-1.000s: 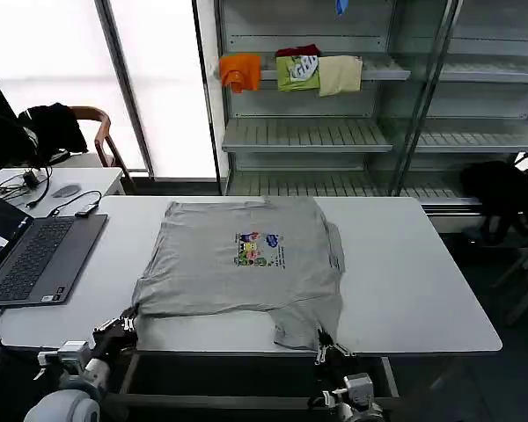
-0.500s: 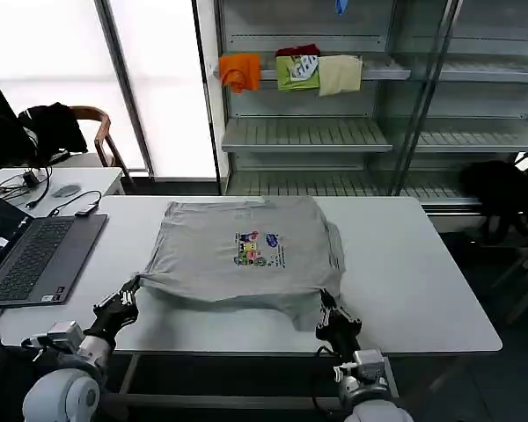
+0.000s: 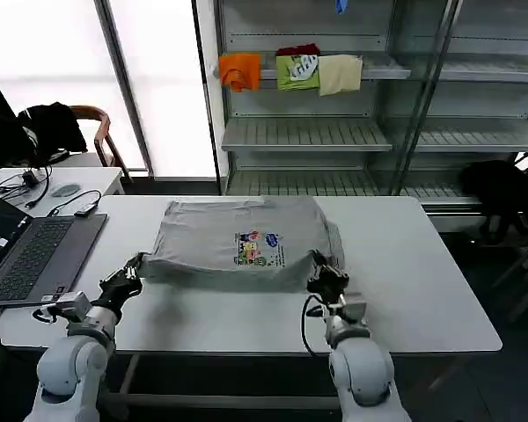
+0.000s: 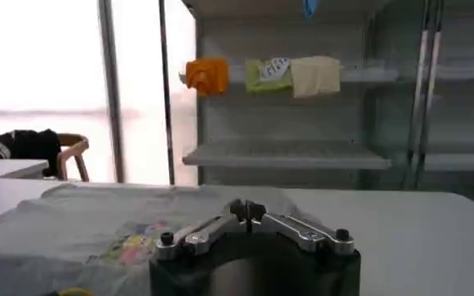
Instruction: Fold and organize the clothes.
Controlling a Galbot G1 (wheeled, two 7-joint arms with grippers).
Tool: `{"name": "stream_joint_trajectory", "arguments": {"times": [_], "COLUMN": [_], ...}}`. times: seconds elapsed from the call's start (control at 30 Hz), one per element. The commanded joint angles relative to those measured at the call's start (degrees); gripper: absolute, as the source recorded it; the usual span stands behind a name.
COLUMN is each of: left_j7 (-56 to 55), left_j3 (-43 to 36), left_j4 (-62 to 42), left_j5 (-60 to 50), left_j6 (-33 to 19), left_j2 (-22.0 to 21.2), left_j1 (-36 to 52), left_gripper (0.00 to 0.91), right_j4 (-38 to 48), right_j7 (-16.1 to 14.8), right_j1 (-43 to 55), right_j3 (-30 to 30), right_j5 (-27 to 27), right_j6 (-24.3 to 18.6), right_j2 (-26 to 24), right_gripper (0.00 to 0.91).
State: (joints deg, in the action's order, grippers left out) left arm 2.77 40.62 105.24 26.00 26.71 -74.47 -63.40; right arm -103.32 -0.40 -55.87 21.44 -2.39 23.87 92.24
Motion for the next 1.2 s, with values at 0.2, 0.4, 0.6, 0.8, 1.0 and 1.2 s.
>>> {"name": "stream_joint_trajectory", "arguments": {"times": [0.2, 0.4, 0.6, 0.8, 1.0, 1.2], "left_j7": [0.3, 0.6, 0.9, 1.0, 0.8, -0.3], "left_j3": [-2.1, -2.4, -2.5, -2.9, -2.7, -1.7], "left_j4": [-10.0, -11.7, -12.6, -13.3, -12.4, -10.8], "left_j5": [-3.2, -4.5, -5.2, -6.1, -6.6, -5.3], "left_j6": [-0.3, -0.4, -0.5, -0.4, -1.1, -0.9], "left_j2": [-0.2, -0.4, -0.3, -0.4, -0.3, 0.6], "left_j1": [7.3, 8.2, 8.8, 9.4, 9.7, 11.0], "left_gripper": [0.01, 0.01, 0.05, 0.907, 0.907, 0.907], "right_j4": [14.6, 18.8, 21.8, 24.6, 25.5, 23.8], "right_j7": [-1.0, -1.9, -2.5, -2.3, -2.0, -1.5], "right_j1": [12.3, 13.9, 15.7, 18.3, 20.0, 20.2], "right_j3": [0.3, 0.9, 1.2, 1.8, 2.7, 3.2], "right_j5": [-1.3, -3.0, -3.8, -4.5, -4.7, -3.3], "right_j6": [0.1, -0.9, -1.5, -2.3, -3.2, -2.8], "right_j2": [0.9, 1.2, 1.6, 2.0, 1.9, 0.9], "right_gripper": [0.0, 0.0, 0.907, 0.907, 0.907, 0.907]}}
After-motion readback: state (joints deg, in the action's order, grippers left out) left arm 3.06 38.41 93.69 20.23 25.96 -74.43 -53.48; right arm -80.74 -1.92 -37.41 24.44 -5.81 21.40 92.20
